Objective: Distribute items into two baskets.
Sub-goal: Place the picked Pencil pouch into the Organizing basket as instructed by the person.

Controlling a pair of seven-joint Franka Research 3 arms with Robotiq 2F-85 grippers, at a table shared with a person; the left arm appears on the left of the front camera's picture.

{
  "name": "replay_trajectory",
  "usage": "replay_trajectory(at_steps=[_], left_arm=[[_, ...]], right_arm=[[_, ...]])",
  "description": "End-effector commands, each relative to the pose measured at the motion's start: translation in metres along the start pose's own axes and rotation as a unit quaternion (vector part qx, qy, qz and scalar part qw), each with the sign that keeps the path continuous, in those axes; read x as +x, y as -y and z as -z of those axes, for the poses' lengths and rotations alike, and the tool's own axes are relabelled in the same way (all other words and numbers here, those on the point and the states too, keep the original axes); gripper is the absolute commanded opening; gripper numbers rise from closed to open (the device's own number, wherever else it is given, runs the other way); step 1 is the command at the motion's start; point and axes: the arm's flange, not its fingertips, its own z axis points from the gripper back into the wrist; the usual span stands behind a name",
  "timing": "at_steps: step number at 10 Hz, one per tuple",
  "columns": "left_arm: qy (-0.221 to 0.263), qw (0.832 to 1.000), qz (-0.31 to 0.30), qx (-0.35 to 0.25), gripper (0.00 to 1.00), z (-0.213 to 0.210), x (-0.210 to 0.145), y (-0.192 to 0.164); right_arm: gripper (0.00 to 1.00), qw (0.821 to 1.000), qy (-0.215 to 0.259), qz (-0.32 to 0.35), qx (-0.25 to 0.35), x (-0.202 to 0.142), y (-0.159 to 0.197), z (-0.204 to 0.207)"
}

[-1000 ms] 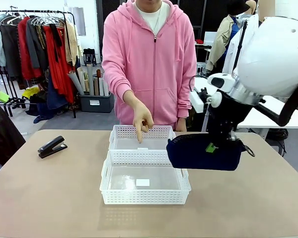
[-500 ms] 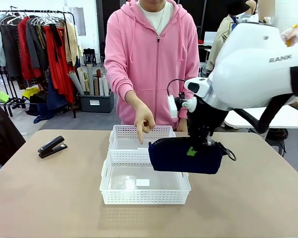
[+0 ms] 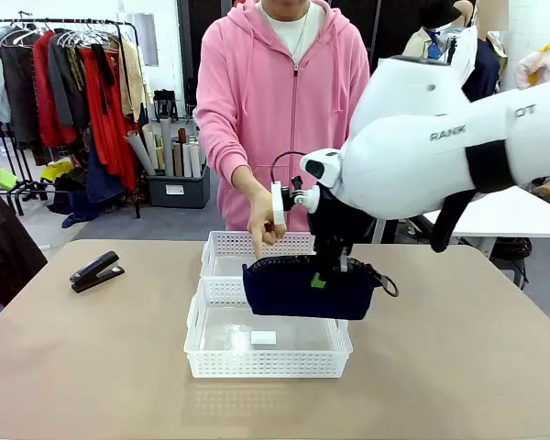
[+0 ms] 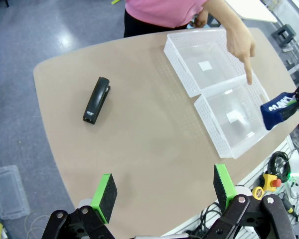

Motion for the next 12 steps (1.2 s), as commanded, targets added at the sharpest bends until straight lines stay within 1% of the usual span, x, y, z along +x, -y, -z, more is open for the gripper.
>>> replay_trajectory(at_steps=[1, 3, 4, 5, 8, 10, 12], left_arm=[[-0.001, 1.0, -0.001, 0.002, 1.0, 0.0, 0.0, 0.0], [-0.001, 1.0, -0.001, 0.002, 1.0, 0.0, 0.0, 0.0], [-0.001, 1.0, -0.001, 0.002, 1.0, 0.0, 0.0, 0.0], [-0.001, 1.0, -0.001, 0.002, 1.0, 0.0, 0.0, 0.0], [-0.001, 1.0, -0.001, 0.002, 1.0, 0.0, 0.0, 0.0], [-0.001, 1.0, -0.001, 0.002, 1.0, 0.0, 0.0, 0.0], [-0.001, 1.0, -0.001, 0.002, 1.0, 0.0, 0.0, 0.0]], right_arm=[[0.0, 1.0, -0.015, 0.009, -0.022, 0.023, 0.004, 0.012], [0.0, 0.999, -0.009, 0.006, -0.04, 0.039, 0.005, 0.028], [0.0, 0.998, -0.027, 0.009, -0.056, 0.045, 0.006, 0.035], [0.0, 0.998, -0.031, 0.009, -0.058, 0.049, 0.006, 0.041], [0.0, 0.997, -0.039, 0.027, -0.062, 0.046, 0.006, 0.062], [0.0, 0.998, -0.034, 0.024, -0.05, 0.045, 0.002, 0.077], [0.0, 0.998, -0.026, 0.026, -0.051, 0.045, 0.001, 0.088]])
